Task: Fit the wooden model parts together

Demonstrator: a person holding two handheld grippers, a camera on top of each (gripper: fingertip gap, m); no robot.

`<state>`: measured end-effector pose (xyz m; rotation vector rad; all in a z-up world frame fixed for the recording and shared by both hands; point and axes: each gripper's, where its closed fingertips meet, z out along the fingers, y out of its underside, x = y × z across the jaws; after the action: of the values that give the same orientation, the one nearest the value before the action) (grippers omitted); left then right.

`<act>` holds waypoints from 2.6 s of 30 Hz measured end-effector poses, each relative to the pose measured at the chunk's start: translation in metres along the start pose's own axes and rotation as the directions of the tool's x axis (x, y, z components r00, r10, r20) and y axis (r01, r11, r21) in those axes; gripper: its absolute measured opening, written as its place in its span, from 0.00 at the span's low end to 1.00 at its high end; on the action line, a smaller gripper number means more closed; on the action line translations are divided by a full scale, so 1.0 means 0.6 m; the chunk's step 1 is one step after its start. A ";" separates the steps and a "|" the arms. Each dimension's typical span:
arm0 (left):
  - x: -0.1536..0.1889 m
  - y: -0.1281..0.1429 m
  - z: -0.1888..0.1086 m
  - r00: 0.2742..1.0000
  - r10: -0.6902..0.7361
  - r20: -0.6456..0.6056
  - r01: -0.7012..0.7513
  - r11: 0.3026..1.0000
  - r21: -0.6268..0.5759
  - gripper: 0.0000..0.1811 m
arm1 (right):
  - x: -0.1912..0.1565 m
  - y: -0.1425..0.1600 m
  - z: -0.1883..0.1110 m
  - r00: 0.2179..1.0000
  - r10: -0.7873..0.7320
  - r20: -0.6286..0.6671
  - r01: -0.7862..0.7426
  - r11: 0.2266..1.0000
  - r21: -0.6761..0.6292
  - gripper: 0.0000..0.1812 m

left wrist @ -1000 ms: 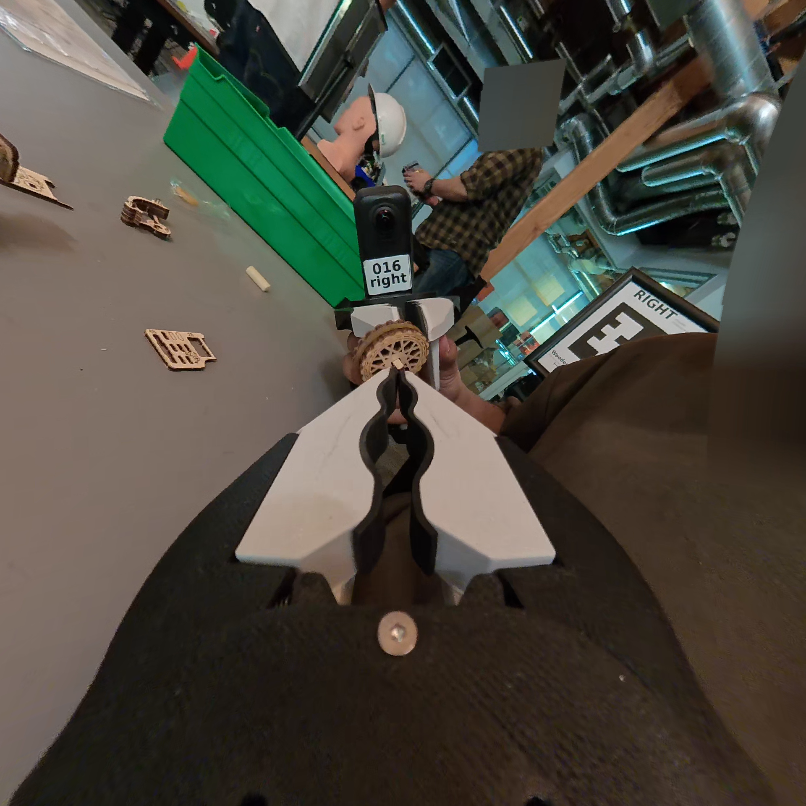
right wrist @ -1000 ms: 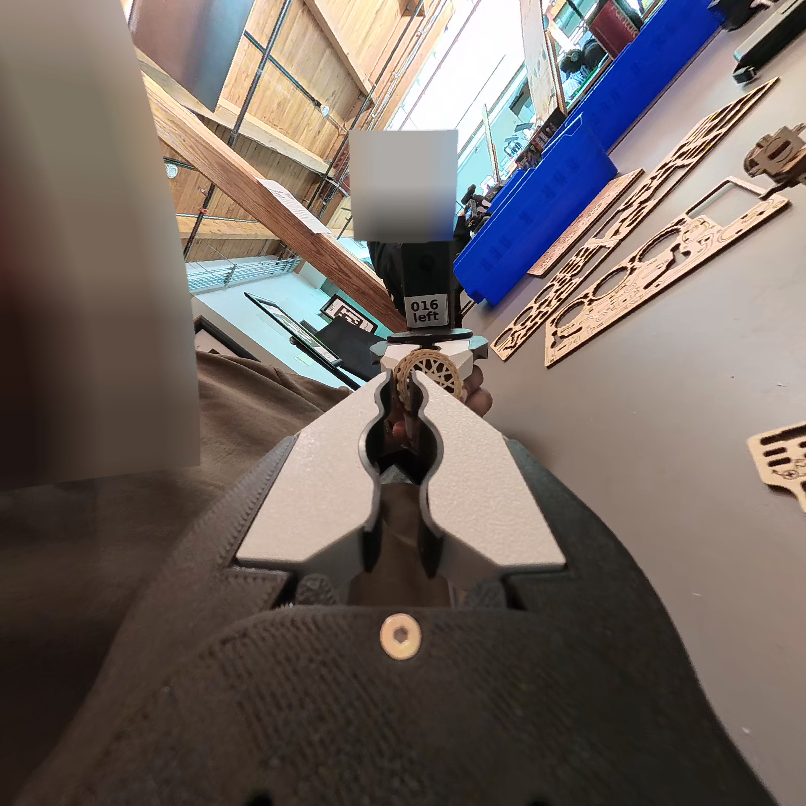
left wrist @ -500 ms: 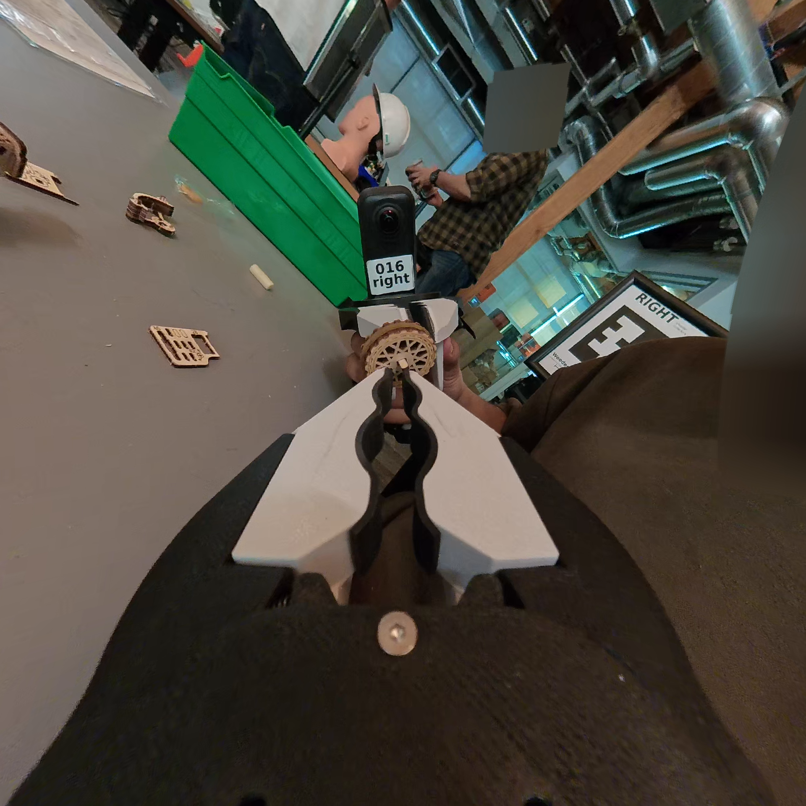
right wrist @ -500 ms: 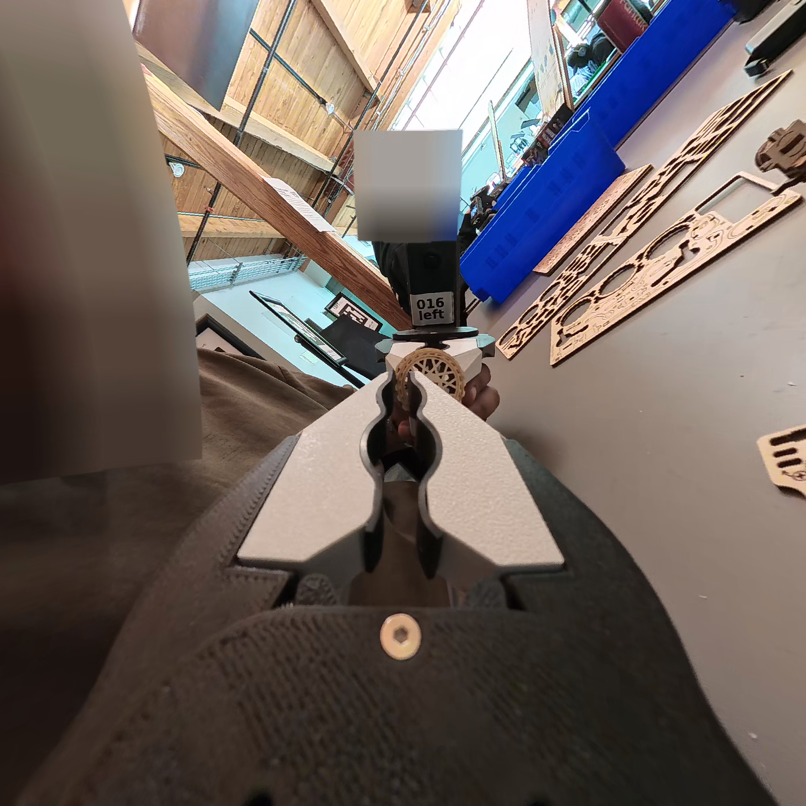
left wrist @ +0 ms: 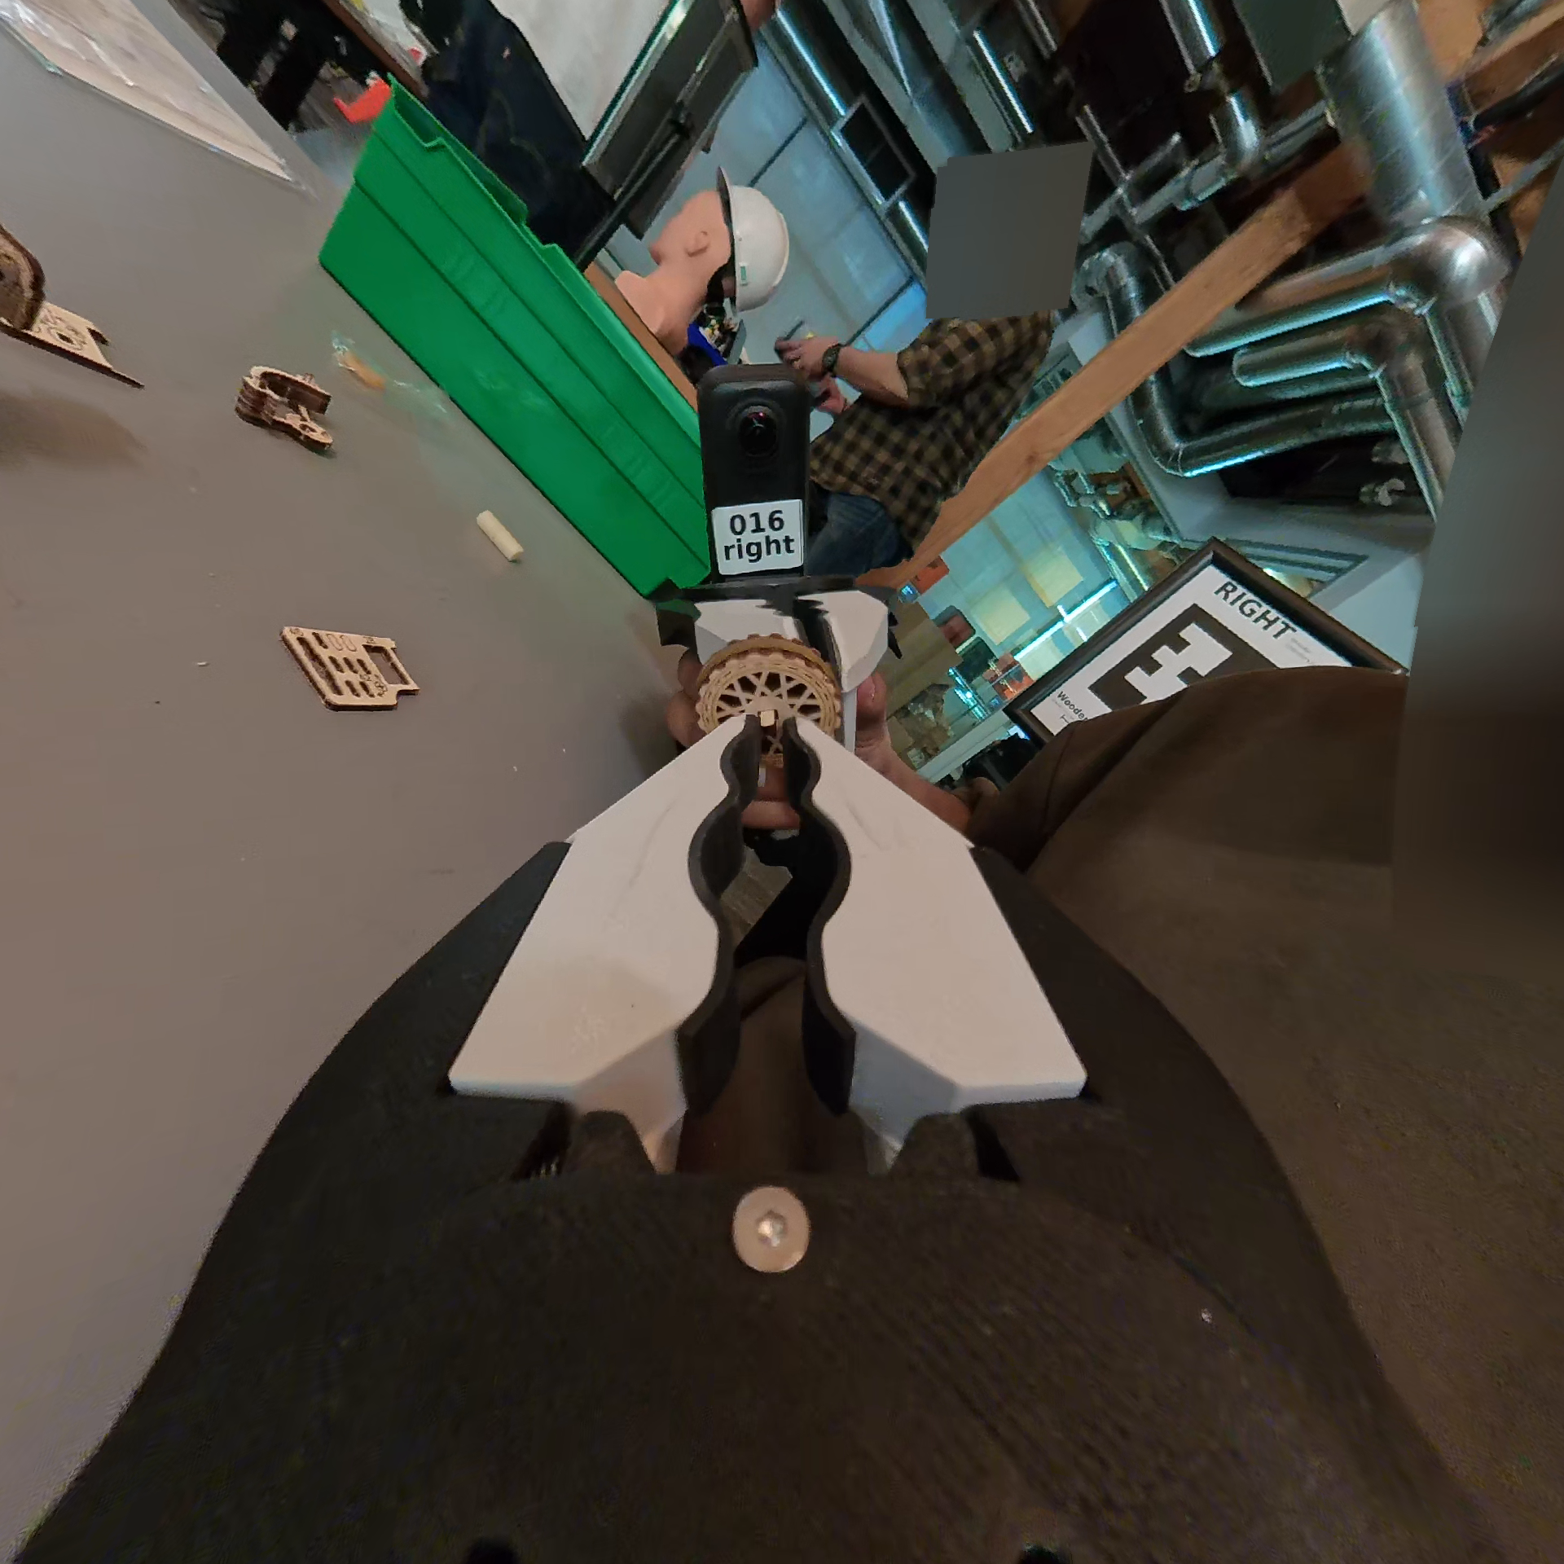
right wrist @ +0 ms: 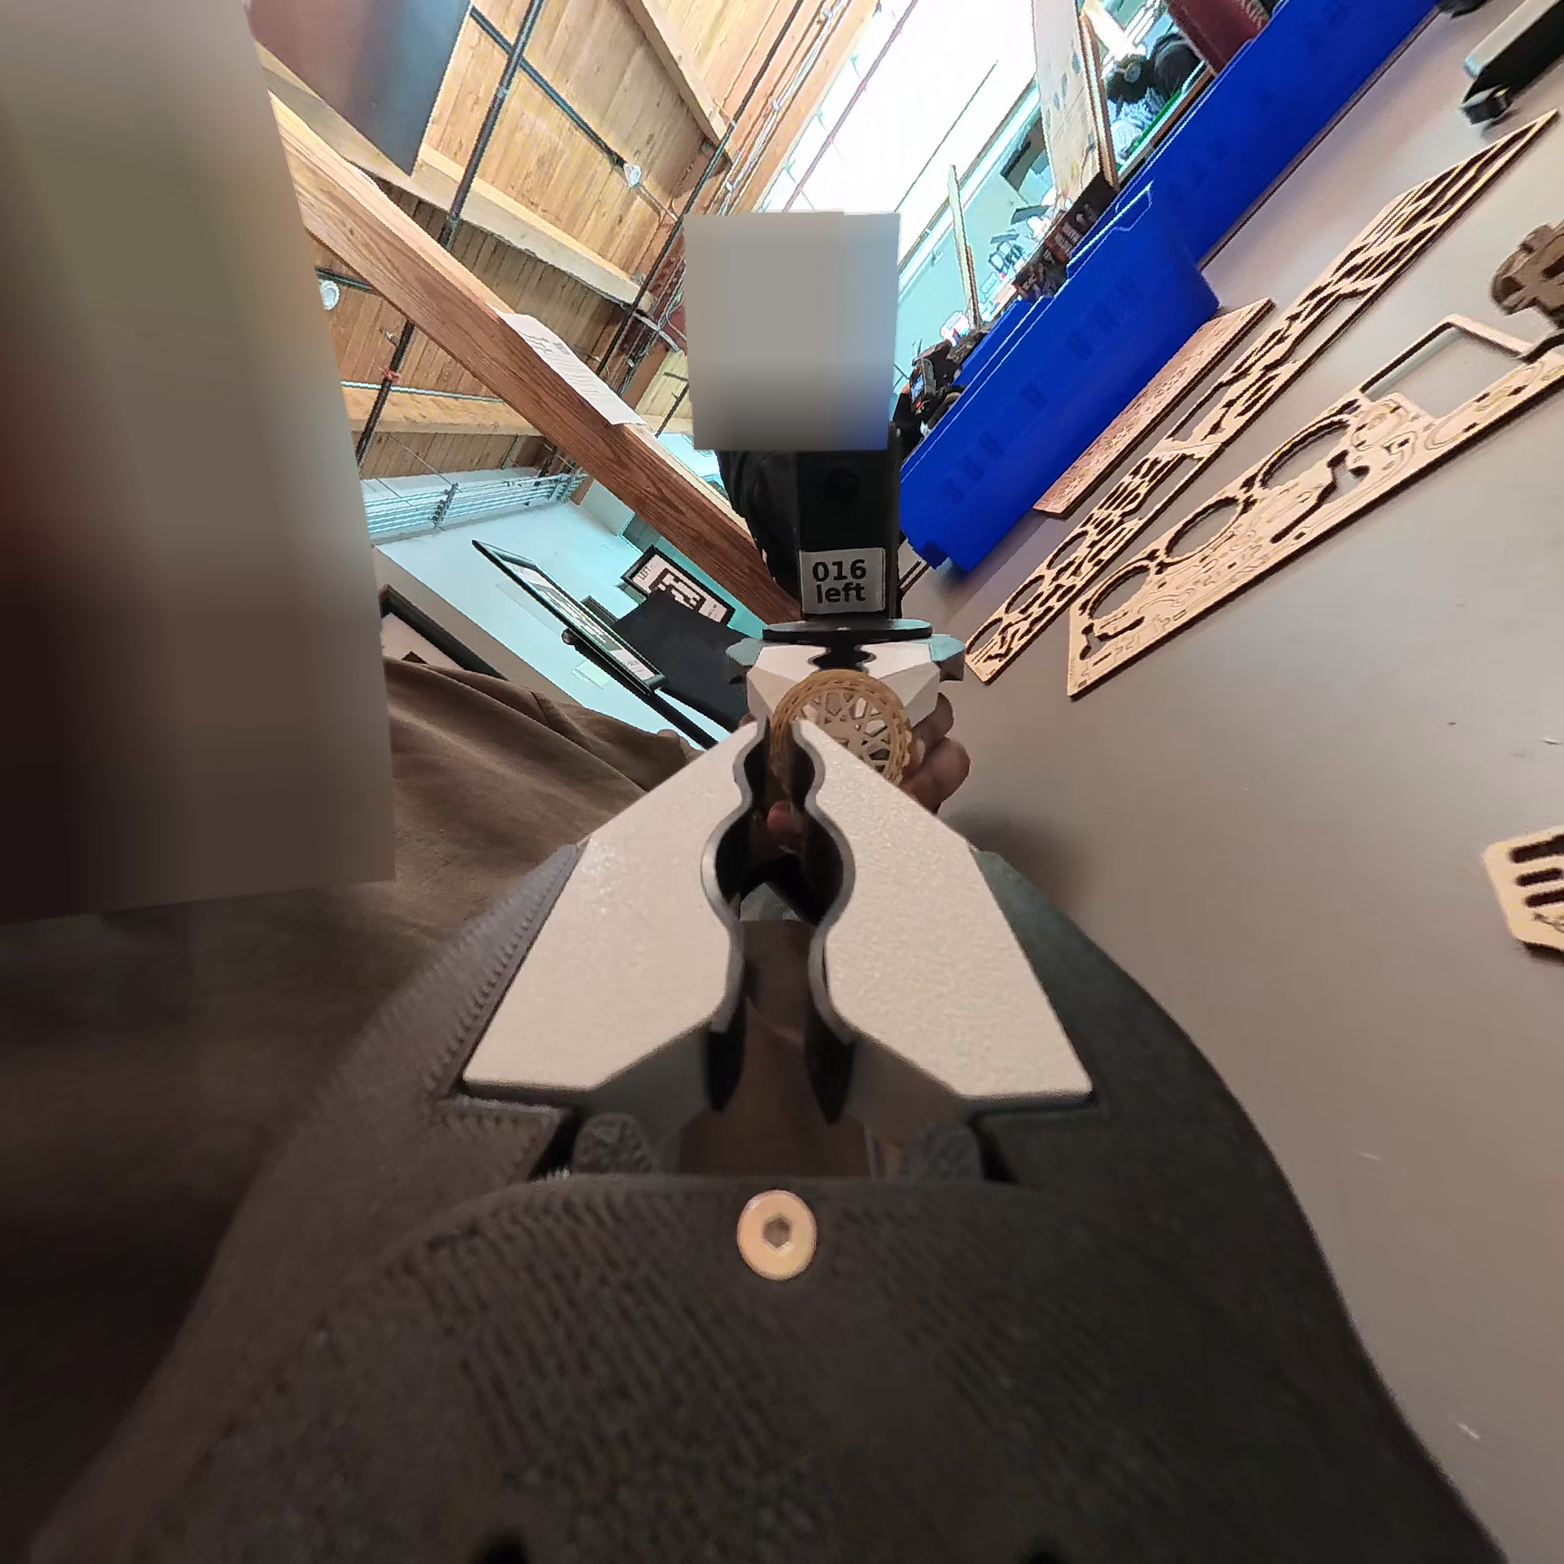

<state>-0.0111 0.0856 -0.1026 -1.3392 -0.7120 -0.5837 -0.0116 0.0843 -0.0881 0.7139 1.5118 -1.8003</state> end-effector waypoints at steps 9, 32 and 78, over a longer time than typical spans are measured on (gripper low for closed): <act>0.000 0.000 -0.001 1.000 -0.005 -0.008 0.005 1.000 -0.003 0.00 | -0.002 0.003 0.001 1.000 -0.017 -0.004 0.017 1.000 -0.016 0.00; 0.007 0.011 0.002 0.977 0.211 0.041 -0.208 0.976 -0.070 0.00 | 0.015 0.012 -0.009 0.960 -0.239 -0.147 0.218 0.965 -0.145 0.01; 0.011 0.037 0.003 0.978 -0.177 -0.109 0.157 0.973 -0.170 0.00 | -0.001 0.031 -0.025 0.687 -0.719 -0.106 0.648 0.673 -0.357 0.03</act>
<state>0.0097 0.0909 -0.1120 -1.3861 -0.6916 -0.8672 0.0030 0.0970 -0.1015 0.1954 2.3972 -1.9733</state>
